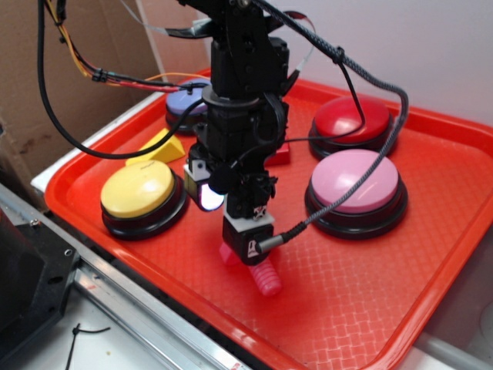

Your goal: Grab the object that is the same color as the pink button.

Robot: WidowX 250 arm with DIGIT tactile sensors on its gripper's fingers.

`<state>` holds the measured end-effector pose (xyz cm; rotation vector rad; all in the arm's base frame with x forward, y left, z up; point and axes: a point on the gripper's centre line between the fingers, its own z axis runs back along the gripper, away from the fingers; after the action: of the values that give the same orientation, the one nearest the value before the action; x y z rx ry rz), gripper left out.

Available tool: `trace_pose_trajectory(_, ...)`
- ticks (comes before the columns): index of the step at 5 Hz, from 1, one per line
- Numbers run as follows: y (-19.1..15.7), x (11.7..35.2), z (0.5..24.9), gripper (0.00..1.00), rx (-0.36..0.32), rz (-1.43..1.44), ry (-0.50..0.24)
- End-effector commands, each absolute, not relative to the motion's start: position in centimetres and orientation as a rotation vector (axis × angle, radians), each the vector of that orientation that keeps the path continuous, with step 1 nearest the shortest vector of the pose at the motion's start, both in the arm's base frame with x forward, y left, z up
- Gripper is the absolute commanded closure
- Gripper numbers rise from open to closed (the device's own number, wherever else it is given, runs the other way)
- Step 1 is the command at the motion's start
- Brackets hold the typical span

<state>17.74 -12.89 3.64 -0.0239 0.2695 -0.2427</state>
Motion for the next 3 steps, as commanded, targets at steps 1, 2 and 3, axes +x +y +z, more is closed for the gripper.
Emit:
trace_pose_trajectory(1,-15.49,17.11,3.77,0.00,-0.039,-0.281,0.259)
trace_pose_trajectory(2,-15.28,16.83,2.88,1.00,-0.044,-0.284,0.277)
trace_pose_trajectory(3,-15.16,16.77,3.00,1.00,-0.046,-0.285,0.277)
